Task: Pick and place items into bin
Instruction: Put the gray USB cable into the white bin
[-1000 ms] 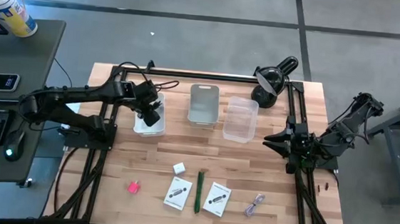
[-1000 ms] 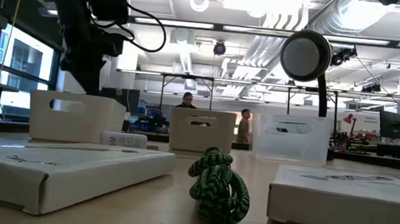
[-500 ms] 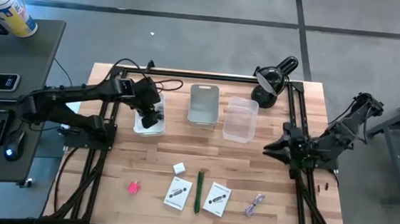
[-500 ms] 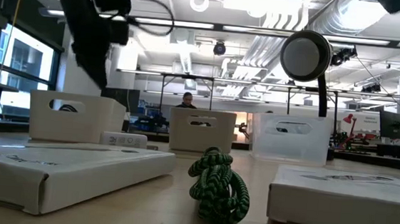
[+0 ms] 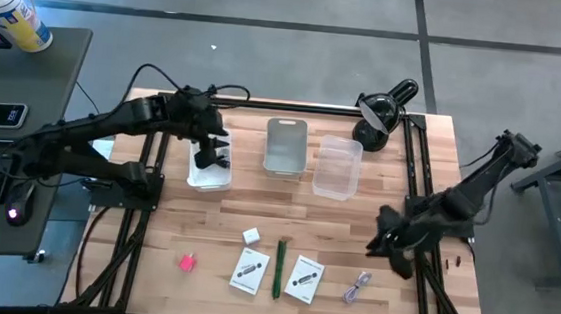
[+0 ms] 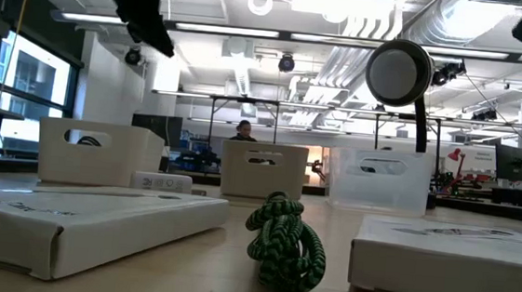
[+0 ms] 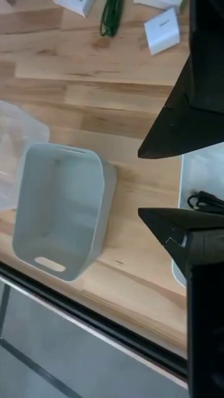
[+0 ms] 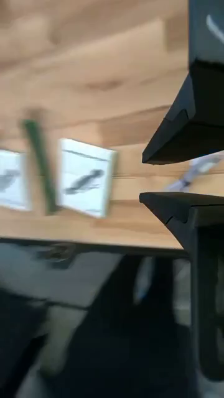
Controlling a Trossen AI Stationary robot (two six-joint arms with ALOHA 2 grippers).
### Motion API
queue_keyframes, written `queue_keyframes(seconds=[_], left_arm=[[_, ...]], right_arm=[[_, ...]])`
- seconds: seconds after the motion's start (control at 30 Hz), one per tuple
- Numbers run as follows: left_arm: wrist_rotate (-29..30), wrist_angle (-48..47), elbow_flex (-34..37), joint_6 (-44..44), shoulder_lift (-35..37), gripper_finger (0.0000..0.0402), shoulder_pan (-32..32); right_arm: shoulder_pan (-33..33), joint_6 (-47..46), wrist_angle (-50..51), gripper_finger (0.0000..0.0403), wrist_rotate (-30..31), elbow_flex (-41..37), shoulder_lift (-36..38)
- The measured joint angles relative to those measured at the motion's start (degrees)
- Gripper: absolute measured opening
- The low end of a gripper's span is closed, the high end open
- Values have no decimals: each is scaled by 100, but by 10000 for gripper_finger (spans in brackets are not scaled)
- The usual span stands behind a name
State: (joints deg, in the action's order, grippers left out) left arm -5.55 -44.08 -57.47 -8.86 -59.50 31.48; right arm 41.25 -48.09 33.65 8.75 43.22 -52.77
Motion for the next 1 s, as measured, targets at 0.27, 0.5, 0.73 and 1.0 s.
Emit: queue_keyframes(seconds=[0.27, 0.5, 0.73, 1.0], left_arm=[[-44, 20, -2, -15, 135, 119, -4], [-45, 18, -2, -116, 152, 118, -4], [-43, 22, -2, -126, 152, 117, -4], [-21, 27, -2, -140, 152, 117, -4]], right_arm=[[13, 338, -274, 74, -1209, 0, -1391], [216, 1034, -742, 74, -1182, 0, -2005], [240, 1567, -741, 81, -1295, 0, -2236], [186, 2124, -737, 163, -1014, 0, -2272]])
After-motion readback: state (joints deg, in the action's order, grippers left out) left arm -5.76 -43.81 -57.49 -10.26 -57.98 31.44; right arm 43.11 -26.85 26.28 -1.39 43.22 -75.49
